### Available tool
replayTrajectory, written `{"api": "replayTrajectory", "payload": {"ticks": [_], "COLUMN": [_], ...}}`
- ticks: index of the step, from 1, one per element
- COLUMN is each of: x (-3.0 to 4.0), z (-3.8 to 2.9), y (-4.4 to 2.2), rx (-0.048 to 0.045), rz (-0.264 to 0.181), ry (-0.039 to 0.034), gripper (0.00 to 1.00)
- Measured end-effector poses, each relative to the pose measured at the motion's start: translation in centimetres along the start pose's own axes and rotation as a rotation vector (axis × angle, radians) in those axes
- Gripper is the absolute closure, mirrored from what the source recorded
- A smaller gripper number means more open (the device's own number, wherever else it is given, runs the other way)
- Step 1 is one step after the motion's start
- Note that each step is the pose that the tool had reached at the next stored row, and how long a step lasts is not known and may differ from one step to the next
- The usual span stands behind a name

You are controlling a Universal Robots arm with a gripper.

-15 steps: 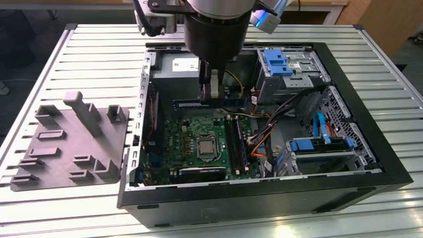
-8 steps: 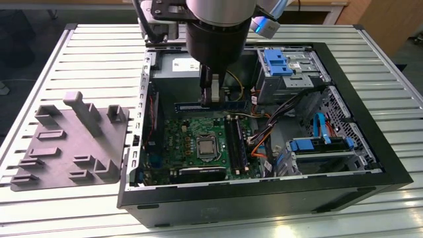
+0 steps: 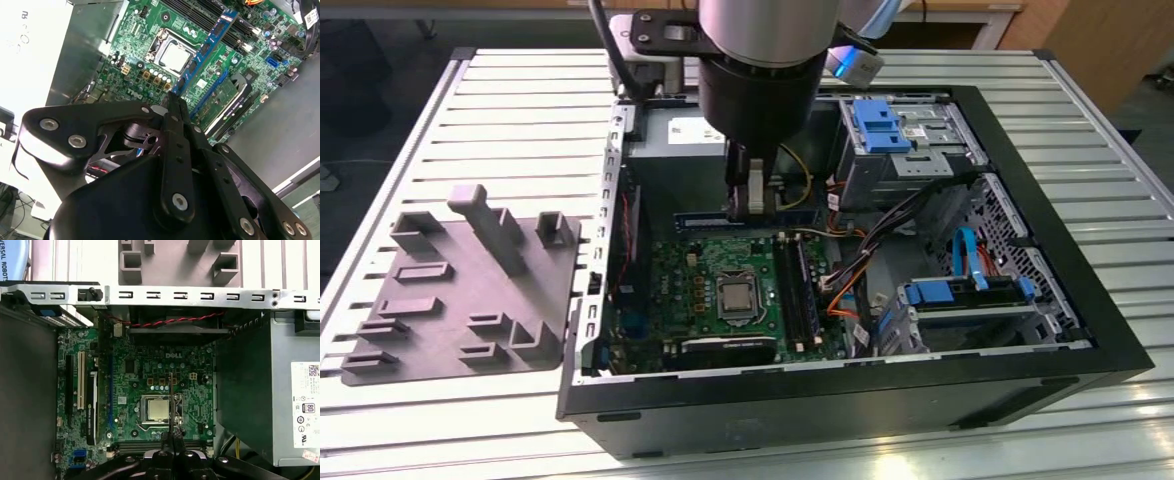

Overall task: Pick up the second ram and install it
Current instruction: 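Pick up the second ram and move it above second insertion slot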

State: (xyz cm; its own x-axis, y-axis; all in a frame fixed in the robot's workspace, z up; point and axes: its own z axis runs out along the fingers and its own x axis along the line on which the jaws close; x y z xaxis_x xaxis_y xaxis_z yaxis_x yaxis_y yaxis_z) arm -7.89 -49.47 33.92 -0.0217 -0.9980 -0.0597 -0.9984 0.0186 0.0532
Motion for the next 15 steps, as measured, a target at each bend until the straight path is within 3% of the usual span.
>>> {"api": "replayTrajectory", "payload": {"ticks": [15], "x": [0.05], "z": [0.94], "y": [-0.30], "rx": [-0.0027], "rz": [0.000], "ry": [0.0000], "gripper": [0.88]}}
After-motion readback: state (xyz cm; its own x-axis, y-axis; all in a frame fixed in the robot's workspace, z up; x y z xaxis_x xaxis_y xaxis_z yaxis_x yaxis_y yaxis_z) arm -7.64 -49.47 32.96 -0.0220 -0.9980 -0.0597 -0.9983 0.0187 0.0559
